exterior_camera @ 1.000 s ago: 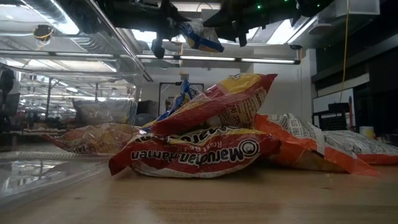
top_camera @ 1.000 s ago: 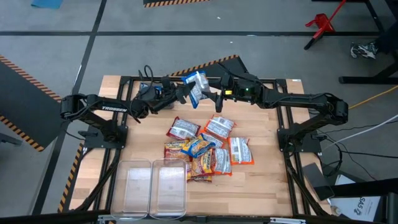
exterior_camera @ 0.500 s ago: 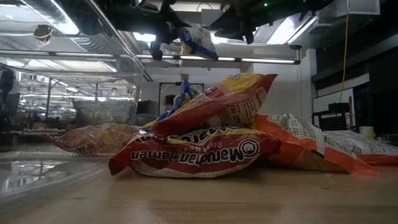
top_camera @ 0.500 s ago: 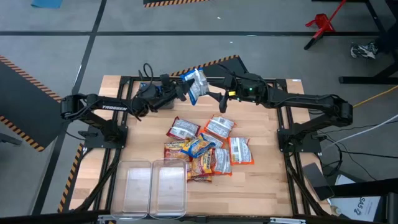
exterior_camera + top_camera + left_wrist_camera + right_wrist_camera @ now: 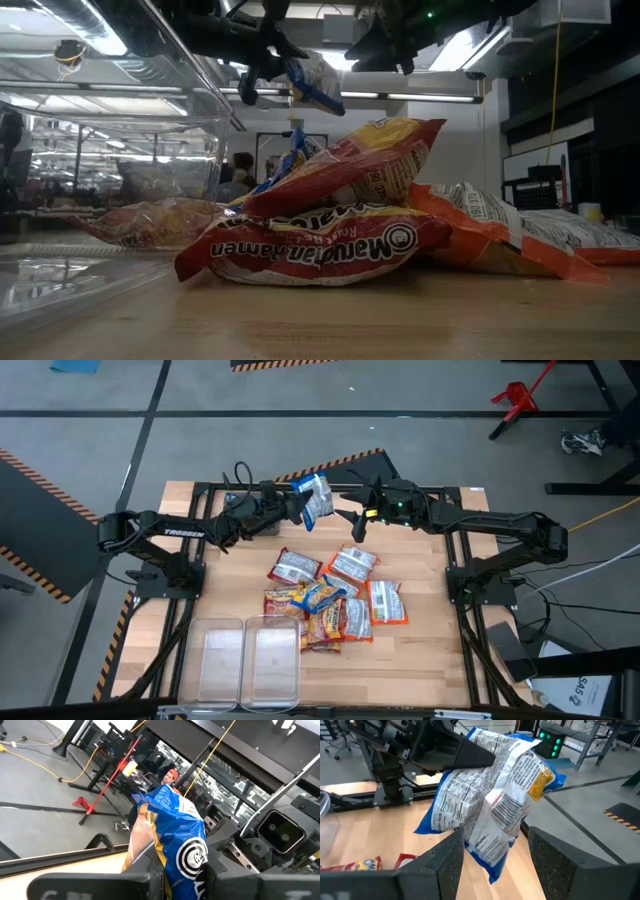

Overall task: Sort Maruchan noodles
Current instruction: Put the blue noodle pack into the black bin

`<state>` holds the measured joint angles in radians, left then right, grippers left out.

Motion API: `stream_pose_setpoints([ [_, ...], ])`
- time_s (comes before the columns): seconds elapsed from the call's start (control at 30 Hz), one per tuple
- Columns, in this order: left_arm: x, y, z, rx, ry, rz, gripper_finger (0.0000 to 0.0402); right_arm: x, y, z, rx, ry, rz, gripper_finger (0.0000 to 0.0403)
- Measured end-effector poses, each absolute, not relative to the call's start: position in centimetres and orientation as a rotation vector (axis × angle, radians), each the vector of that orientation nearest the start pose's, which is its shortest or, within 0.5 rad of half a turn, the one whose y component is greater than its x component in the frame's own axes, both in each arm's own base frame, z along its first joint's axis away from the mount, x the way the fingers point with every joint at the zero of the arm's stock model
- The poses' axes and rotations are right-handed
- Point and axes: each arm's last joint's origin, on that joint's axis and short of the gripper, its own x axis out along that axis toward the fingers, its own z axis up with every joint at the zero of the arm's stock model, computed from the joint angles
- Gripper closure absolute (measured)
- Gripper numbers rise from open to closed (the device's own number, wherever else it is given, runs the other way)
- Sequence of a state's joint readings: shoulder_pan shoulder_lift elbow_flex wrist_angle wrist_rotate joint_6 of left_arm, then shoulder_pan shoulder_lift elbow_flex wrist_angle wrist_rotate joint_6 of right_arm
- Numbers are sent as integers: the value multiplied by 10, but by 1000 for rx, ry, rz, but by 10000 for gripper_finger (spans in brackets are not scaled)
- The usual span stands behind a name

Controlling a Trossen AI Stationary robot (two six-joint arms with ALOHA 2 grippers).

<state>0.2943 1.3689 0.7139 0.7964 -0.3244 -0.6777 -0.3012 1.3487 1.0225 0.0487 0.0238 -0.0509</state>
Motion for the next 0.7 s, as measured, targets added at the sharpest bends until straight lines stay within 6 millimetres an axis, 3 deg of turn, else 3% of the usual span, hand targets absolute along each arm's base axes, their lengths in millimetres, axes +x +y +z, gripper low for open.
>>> stream_pose_setpoints([
  [0.33, 277, 94, 273, -647, -336, 549, 353, 291, -92, 309, -17, 327, -331, 196],
  [0.7, 278, 94, 262, -590, -203, 595, 353, 286, -92, 297, -16, 462, -386, 196],
])
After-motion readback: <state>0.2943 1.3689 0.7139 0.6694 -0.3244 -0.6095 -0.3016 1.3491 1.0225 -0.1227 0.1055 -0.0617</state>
